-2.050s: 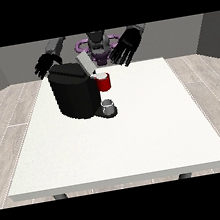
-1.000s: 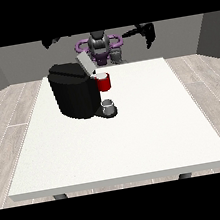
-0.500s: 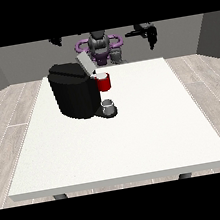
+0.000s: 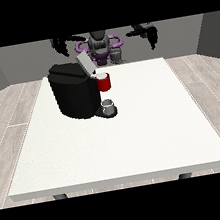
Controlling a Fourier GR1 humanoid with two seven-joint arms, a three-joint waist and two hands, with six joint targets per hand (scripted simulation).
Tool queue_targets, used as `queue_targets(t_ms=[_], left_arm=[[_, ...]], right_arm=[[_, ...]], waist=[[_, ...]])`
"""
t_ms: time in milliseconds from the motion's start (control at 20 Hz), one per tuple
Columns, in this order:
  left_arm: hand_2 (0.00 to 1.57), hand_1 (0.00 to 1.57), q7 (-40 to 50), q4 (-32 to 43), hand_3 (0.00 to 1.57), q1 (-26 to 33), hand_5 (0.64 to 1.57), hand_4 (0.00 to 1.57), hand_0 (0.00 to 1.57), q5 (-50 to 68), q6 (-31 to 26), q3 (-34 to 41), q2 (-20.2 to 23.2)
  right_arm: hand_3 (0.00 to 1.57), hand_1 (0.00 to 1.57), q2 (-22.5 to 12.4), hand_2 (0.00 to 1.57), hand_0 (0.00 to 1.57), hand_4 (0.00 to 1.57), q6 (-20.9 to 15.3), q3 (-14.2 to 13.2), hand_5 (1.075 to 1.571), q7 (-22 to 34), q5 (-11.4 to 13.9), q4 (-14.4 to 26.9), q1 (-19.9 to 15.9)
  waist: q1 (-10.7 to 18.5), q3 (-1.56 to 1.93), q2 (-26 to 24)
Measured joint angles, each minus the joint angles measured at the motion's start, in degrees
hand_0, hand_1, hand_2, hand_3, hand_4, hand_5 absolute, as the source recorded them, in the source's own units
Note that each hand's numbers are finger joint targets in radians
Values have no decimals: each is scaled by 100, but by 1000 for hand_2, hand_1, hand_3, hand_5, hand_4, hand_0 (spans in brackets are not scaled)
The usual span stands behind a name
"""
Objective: Insert the coffee pod into the coffee machine and close the lid
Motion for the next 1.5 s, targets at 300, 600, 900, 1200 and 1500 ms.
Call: queue_targets(t_ms=[300,600,900,1200,1500], left_arm=[[0,0,263,-791,0,352,1571,0,0,285,129,-157,10],[0,0,379,-1290,0,687,1571,0,0,419,230,-228,177],[0,0,446,-1641,0,796,1571,0,0,455,398,-356,226],[0,0,386,-1745,0,860,1571,124,0,628,440,-293,336],[0,0,423,-1850,0,863,1571,0,0,649,457,-343,453]], right_arm=[[0,0,-51,0,0,0,137,-176,1571,-277,-48,549,-336],[0,0,-63,0,0,0,255,-169,1571,-334,0,863,-703],[0,0,-22,0,0,0,202,-90,1571,-541,235,1105,-1036],[0,0,13,0,0,0,212,-95,1571,-561,301,1290,-1331],[0,0,53,0,0,0,184,-82,1571,-626,388,1440,-1608]], waist=[[-14,1,363],[-185,0,625],[-242,-16,797],[-296,-23,922],[-242,-25,1032]])
